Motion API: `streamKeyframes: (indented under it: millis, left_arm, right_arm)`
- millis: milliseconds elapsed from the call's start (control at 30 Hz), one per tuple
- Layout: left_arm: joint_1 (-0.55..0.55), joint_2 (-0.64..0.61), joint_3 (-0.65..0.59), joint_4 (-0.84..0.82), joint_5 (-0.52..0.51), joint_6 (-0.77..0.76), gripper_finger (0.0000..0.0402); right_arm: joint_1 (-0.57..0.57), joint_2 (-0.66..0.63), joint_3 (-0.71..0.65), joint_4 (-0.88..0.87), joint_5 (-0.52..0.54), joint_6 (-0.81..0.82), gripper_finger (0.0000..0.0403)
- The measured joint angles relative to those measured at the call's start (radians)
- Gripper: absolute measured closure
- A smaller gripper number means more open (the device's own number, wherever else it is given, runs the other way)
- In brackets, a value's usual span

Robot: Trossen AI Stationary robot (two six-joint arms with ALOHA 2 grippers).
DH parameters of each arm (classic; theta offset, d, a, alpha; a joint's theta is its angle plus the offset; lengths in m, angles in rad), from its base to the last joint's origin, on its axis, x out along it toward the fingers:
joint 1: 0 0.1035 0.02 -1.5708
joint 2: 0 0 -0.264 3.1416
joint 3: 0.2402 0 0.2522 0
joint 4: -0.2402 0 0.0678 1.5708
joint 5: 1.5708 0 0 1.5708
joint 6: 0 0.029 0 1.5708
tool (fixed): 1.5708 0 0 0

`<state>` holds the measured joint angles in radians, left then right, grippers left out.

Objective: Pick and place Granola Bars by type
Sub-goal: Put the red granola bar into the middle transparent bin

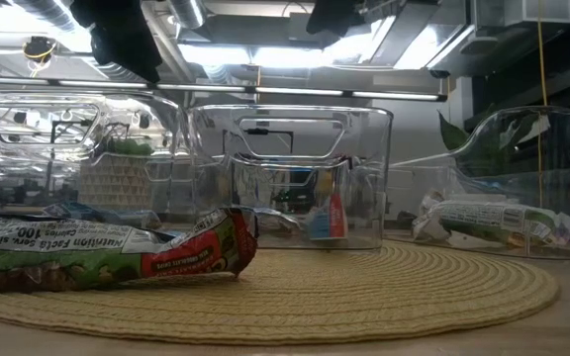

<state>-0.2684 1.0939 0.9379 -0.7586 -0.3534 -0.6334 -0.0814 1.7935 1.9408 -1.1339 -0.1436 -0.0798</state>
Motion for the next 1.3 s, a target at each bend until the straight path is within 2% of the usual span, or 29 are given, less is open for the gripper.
streamKeyframes:
  millis: [133, 300, 433, 600, 800, 1000, 1100, 1300]
  left_arm:
    - [0.000, 0.000, 0.000, 0.000, 0.013, -0.010, 0.0221]
    - [-0.009, 0.000, 0.000, 0.008, 0.119, 0.044, 0.0224]
    - [-0.073, 0.000, -0.001, 0.094, 0.200, 0.145, 0.0230]
    - [-0.179, 0.000, -0.001, 0.170, 0.203, 0.172, 0.0236]
    - [-0.339, 0.000, -0.001, 0.163, 0.220, 0.091, 0.0240]
    - [-0.495, 0.000, -0.001, 0.149, 0.212, -0.035, 0.0241]
    - [-0.571, 0.003, -0.001, 0.084, 0.191, -0.136, 0.0245]
    - [-0.707, 0.029, -0.001, -0.098, 0.161, -0.365, 0.0246]
  right_arm:
    - [0.000, 0.000, 0.000, 0.002, -0.008, 0.017, 0.0369]
    - [0.026, 0.000, 0.000, 0.007, 0.018, 0.016, 0.0355]
    - [0.055, 0.000, 0.000, 0.008, 0.055, -0.005, 0.0358]
    - [0.084, 0.000, 0.000, 0.008, 0.071, 0.019, 0.0364]
    - [0.120, 0.000, 0.000, 0.008, 0.077, 0.075, 0.0371]
    - [0.154, 0.000, 0.000, 0.008, 0.137, 0.132, 0.0377]
    - [0.170, 0.000, 0.000, 0.008, 0.149, 0.167, 0.0380]
    - [0.213, 0.000, 0.000, 0.008, 0.242, 0.204, 0.0387]
